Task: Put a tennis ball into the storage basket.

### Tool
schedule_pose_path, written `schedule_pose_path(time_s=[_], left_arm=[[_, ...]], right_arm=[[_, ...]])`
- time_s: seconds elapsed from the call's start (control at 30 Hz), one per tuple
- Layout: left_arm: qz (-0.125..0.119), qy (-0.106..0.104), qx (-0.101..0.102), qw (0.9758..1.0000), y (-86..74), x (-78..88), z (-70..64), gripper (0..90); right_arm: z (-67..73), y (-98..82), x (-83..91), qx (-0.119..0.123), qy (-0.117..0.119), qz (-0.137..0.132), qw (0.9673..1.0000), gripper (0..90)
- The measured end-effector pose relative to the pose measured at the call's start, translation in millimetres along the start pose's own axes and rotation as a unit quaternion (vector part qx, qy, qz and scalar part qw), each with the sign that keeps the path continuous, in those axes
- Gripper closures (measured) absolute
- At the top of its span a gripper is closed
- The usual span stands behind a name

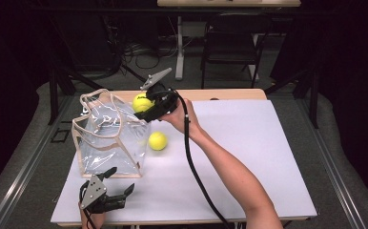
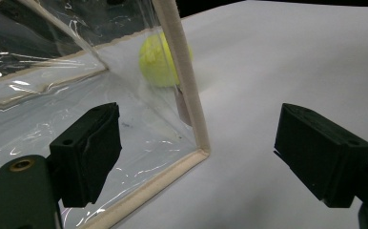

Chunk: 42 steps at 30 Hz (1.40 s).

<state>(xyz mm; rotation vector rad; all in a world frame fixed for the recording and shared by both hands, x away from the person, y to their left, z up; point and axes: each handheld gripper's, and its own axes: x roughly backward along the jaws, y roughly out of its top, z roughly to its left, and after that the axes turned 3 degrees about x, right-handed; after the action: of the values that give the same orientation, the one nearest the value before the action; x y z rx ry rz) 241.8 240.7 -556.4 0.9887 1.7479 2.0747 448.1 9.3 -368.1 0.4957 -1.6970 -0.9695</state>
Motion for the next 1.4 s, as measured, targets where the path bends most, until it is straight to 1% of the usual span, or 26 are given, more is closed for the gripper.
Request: schedule_pose_path(time_s=[0.13,0.2,0.3,0.53,0.67,0.83,0.97,1.2,1.3,1.4], left_arm=[[0.000,0.000,-0.002,1.0000,0.2,0.2,-0.4,15.8],[0.000,-0.001,-0.002,1.0000,0.3,-0.5,-0.4,15.8],[0.001,-0.002,-0.002,1.0000,0.2,-0.2,-0.2,15.8],[0.000,-0.001,0.001,1.0000,-0.2,0.0,0.4,15.8],[0.000,-0.001,-0.002,1.0000,0.0,0.5,0.9,15.8],[0.000,-0.002,-0.001,1.0000,-0.1,0.4,1.0,15.8],[0.001,-0.002,-0.001,1.0000,-0.3,0.2,1.6,15.8],[0.001,-0.002,-0.003,1.0000,0.1,1.1,1.2,15.8],[0.000,-0.001,-0.001,1.0000,-0.2,0.5,1.4,15.8],[0.000,-0.001,-0.003,1.0000,0.0,0.7,1.7,15.8]], right_arm=[[1.3,5.8,2.3,0.001,-0.001,-0.007,1.0000,26.6],[2.0,8.3,3.6,0.005,-0.002,-0.009,0.9999,26.6],[2.8,10.9,4.0,0.007,-0.002,-0.009,0.9999,26.6],[3.9,16.5,-0.5,0.009,0.001,-0.009,0.9999,26.6],[4.5,17.7,-4.2,0.010,0.003,-0.009,0.9999,26.6],[5.4,19.3,-6.9,0.009,0.005,-0.009,0.9999,26.6],[6.1,23.5,-8.1,0.013,0.005,-0.010,0.9999,26.6],[7.7,30.9,-11.5,0.012,0.006,-0.016,0.9998,26.6],[8.5,32.3,-13.1,0.013,0.007,-0.016,0.9998,26.6],[8.5,32.4,-15.2,0.012,0.008,-0.016,0.9998,26.6]])
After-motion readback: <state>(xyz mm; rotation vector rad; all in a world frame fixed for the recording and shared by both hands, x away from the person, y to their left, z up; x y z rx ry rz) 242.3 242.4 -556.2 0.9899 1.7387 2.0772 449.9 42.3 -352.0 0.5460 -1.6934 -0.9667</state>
